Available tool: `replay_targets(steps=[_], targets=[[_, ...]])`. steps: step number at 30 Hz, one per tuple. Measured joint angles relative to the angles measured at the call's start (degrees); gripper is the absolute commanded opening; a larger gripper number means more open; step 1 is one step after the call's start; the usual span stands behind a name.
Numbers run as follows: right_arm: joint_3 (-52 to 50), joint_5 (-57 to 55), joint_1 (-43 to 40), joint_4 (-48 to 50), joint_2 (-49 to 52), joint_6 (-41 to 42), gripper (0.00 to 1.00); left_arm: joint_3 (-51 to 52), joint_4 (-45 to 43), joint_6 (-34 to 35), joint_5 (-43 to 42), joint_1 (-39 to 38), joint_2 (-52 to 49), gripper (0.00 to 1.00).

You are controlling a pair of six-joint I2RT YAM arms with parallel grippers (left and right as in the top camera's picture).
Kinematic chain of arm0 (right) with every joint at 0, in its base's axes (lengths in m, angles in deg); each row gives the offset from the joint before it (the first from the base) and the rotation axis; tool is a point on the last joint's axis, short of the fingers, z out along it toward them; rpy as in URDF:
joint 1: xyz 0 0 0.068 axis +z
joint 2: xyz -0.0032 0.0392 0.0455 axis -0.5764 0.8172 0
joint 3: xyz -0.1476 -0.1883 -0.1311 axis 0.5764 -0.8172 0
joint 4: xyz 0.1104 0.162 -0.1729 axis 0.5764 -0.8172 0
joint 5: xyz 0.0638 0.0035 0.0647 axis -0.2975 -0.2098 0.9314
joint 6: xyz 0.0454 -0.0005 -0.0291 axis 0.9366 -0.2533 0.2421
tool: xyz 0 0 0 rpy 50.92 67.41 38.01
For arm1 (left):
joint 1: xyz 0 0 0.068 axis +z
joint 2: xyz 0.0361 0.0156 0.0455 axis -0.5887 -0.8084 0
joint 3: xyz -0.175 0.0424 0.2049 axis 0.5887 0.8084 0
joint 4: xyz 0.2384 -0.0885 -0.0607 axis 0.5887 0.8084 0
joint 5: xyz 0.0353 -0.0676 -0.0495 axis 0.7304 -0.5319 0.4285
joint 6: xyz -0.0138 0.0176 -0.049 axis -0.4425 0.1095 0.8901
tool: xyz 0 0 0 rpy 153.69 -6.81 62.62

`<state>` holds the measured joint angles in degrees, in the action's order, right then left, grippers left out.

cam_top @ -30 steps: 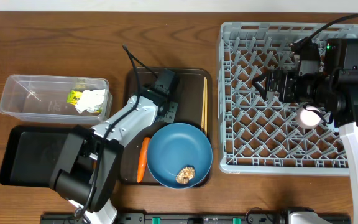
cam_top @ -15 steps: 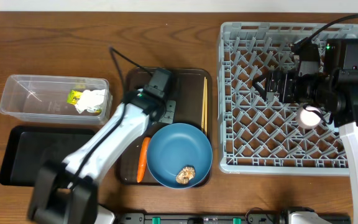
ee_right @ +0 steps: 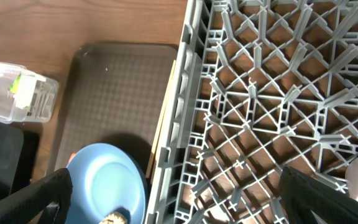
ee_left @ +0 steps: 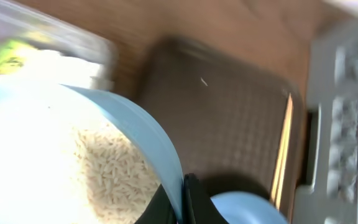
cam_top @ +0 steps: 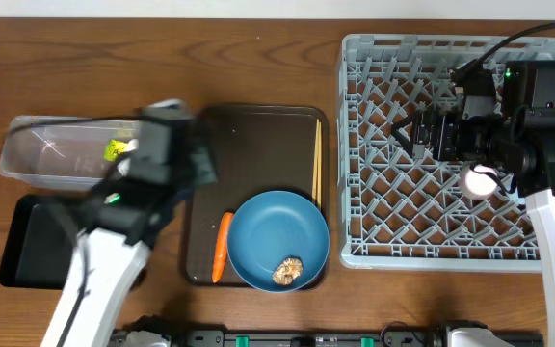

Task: Sort waste into correct bins and load items into the dishwasher rack
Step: 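Carry the bowl over the black tray and tip it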

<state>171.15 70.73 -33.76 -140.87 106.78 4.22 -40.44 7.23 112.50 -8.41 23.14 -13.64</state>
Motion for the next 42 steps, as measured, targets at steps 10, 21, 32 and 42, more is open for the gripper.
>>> replay_targets(steps=[10,21,32,42], targets=[[0.0,0.0,0.0,-0.07,0.0,0.0,0.99,2.95,3.56,2.4,-8.81,25.64,7.8,0.06],[0.0,-0.02,0.0,-0.07,0.0,0.0,0.99,18.75,-7.85,-2.01,-33.24,53.22,7.34,0.06],[0.0,-0.02,0.0,-0.07,0.0,0.0,0.99,28.68,-12.72,-9.4,-54.86,68.67,7.34,0.06],[0.0,-0.07,0.0,-0.09,0.0,0.0,0.99,34.36,-16.41,-19.78,-79.19,87.73,6.4,0.06]])
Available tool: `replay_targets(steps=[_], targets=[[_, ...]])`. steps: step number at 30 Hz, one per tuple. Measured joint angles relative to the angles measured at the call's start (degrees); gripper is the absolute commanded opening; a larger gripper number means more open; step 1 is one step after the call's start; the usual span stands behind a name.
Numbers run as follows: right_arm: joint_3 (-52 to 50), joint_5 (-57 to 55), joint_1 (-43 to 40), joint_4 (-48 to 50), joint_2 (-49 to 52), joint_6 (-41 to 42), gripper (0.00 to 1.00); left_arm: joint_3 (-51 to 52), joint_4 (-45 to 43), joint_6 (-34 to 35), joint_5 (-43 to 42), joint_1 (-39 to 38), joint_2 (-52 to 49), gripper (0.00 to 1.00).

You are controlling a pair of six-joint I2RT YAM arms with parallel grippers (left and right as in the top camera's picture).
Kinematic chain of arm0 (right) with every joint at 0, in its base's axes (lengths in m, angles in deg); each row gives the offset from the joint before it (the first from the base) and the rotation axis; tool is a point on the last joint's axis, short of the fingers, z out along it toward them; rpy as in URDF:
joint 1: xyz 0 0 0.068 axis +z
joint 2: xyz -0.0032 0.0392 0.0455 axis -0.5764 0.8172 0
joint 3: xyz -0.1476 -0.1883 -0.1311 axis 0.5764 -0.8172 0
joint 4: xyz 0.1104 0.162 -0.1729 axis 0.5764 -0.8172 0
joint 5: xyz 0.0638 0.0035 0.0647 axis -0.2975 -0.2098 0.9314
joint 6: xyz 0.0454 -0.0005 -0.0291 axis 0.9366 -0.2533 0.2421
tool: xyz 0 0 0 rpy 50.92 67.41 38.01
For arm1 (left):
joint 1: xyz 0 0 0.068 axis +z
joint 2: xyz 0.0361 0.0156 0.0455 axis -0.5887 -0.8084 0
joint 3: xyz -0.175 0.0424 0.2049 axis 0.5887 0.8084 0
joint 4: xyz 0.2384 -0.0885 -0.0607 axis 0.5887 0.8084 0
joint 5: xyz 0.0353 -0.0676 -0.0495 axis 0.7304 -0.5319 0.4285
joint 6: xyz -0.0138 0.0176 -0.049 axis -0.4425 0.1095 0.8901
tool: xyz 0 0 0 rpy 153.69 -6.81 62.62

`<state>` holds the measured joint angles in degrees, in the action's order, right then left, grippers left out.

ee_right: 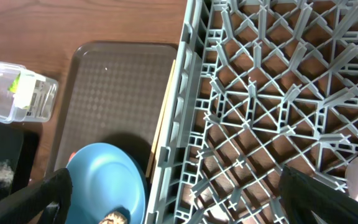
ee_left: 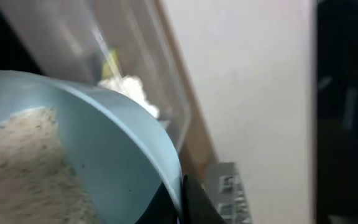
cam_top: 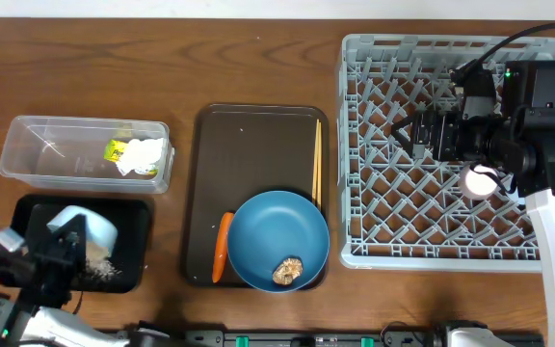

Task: Sort waste into correct bins and load items into the dishwasher rack
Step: 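Carry the bowl over the black tray and tip it, then shake the tipped bowl to empty rice onto the black tray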

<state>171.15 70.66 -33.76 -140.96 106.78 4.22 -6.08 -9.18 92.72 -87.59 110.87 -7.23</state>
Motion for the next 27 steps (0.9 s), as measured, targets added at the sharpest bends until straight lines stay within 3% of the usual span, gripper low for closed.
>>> replay_targets(steps=[6,18,27], targets=[[0.0,-0.07,0.0,0.0,0.0,0.0,0.99,0.07,-0.17,-6.45,-7.91,5.51,-3.85,0.06],[0.0,-0.07,0.0,0.0,0.0,0.0,0.99,0.63,-0.04,-19.26,-10.49,5.73,-13.46,0.06],[0.0,-0.07,0.0,-0.17,0.0,0.0,0.99,0.74,-1.38,-19.78,-10.56,5.77,-14.19,0.06]])
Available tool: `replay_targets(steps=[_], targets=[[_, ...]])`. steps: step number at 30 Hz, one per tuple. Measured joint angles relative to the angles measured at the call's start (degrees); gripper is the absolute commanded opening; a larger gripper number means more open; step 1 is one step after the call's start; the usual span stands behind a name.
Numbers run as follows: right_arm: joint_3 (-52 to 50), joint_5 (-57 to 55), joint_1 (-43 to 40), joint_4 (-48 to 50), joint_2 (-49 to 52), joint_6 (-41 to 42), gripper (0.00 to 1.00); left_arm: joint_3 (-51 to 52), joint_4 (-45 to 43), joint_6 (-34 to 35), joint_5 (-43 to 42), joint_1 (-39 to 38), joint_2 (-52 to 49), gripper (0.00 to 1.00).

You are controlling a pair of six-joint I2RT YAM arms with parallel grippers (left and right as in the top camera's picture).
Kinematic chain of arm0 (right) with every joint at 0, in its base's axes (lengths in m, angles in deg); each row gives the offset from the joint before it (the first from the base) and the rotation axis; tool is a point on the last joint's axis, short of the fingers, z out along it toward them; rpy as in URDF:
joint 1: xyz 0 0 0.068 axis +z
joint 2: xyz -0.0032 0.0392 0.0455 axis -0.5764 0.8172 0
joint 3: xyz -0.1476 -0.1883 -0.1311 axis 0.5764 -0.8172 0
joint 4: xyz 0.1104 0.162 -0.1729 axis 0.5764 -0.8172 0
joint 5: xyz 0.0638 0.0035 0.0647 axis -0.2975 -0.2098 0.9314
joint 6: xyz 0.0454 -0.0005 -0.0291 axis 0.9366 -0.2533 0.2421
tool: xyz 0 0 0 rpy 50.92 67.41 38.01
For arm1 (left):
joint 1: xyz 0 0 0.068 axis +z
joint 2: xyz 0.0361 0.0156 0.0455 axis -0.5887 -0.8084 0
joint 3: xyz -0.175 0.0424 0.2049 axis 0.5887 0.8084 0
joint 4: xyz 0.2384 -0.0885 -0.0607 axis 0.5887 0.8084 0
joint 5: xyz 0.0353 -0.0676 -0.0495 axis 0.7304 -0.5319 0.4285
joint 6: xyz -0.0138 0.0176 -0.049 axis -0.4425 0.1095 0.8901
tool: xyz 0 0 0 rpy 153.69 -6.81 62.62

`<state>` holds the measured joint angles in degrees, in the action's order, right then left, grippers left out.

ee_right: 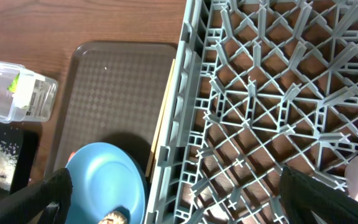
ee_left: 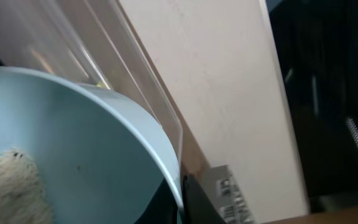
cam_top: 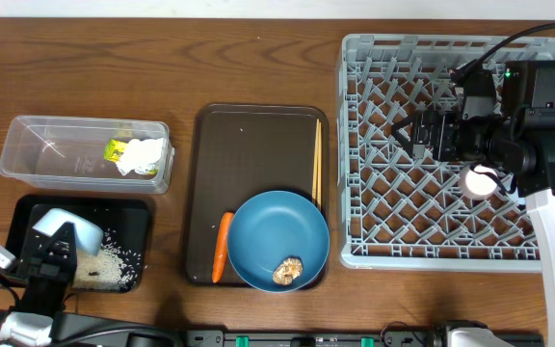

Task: Sort waste into correct bins and load items into the dishwasher rack
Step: 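Shake the tipped bowl to empty rice onto the black tray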

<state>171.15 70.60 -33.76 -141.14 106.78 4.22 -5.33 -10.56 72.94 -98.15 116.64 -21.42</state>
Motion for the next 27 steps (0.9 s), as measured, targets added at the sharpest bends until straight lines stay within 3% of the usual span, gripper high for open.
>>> replay_targets(steps=[15,27], targets=[[0.0,0.0,0.0,0.11,0.0,0.0,0.99,0.02,-1.36,0.92,1.51,-0.31,0.11,0.06],[0.0,-0.02,0.0,0.11,0.0,0.0,0.99,0.07,-4.5,9.29,2.82,-2.03,0.11,0.06]])
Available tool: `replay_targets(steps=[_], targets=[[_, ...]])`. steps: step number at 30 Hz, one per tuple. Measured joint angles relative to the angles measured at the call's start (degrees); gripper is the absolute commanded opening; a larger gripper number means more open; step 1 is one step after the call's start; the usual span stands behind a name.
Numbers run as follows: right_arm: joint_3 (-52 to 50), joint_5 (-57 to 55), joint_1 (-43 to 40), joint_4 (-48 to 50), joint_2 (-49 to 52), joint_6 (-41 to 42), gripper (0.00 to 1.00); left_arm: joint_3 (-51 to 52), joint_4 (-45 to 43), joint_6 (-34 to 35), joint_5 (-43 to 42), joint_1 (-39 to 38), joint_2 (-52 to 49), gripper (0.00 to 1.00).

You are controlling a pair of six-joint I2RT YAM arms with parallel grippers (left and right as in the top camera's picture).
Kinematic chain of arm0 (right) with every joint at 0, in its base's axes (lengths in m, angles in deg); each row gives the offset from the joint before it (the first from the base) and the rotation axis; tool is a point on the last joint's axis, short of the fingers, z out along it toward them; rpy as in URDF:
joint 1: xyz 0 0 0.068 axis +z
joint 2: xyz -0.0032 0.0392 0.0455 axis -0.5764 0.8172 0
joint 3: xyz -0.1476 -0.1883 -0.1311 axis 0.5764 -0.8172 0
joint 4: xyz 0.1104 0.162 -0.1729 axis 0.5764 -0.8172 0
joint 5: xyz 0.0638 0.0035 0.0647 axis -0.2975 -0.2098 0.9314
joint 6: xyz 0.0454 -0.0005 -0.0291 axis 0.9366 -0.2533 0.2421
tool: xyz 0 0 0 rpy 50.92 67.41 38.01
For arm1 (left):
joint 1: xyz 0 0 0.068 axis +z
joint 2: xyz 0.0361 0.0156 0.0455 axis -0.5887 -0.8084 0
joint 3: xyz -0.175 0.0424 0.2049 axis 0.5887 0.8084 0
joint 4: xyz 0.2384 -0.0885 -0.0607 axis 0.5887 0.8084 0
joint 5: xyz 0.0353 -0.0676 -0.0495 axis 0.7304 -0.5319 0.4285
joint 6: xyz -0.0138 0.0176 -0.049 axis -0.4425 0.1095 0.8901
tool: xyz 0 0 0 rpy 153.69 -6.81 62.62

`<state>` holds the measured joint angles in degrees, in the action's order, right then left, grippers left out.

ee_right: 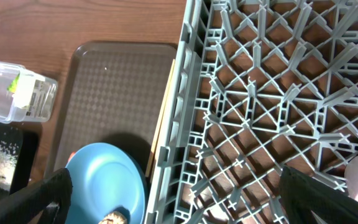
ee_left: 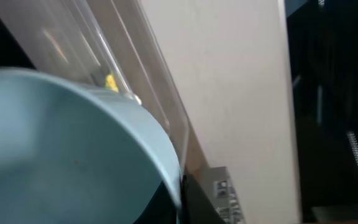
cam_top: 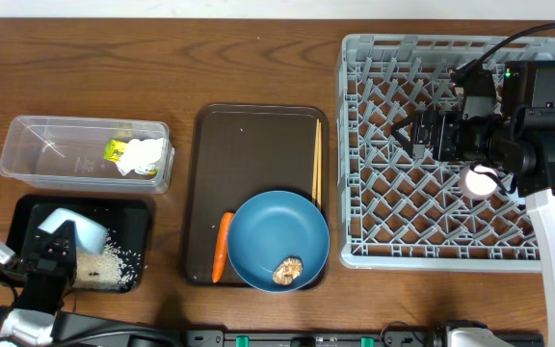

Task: Sort waste into correct bins and load items into the dishwasher rack
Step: 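Shake the tipped bowl to empty rice onto the black tray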

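Note:
My left gripper is shut on the rim of a light blue bowl, which is tipped over the black bin at the lower left. White rice lies in that bin. In the left wrist view the bowl fills the frame and no rice shows inside it. My right gripper hangs open over the grey dishwasher rack, holding nothing. A blue plate with a food scrap, a carrot and chopsticks lie on the brown tray.
A clear bin with crumpled paper and a yellow wrapper stands above the black bin. A white cup sits in the rack beside the right arm. The rack's left wall borders the tray.
A last patch of rice showed inside the bowl; now its inside looks bare. The bowl has shifted slightly over the black bin. The right arm has not moved.
My left gripper first held the rice-filled bowl near the tray's left edge by the clear bin. Then the bowl was tilted over the black bin with some rice in the bin. Then most rice lay there, and now the bowl looks empty.

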<state>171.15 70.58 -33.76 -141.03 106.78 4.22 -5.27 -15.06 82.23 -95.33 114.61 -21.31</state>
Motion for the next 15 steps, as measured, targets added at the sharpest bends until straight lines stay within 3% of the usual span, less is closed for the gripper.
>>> replay_targets(steps=[10,15], targets=[[0.0,0.02,0.0,-0.09,0.0,0.0,0.99,0.02,-4.46,4.09,-1.92,-1.86,0.17,0.06],[0.0,0.0,0.0,0.57,0.0,0.0,0.99,-0.63,-6.4,6.78,-2.8,-10.69,4.26,0.06]])
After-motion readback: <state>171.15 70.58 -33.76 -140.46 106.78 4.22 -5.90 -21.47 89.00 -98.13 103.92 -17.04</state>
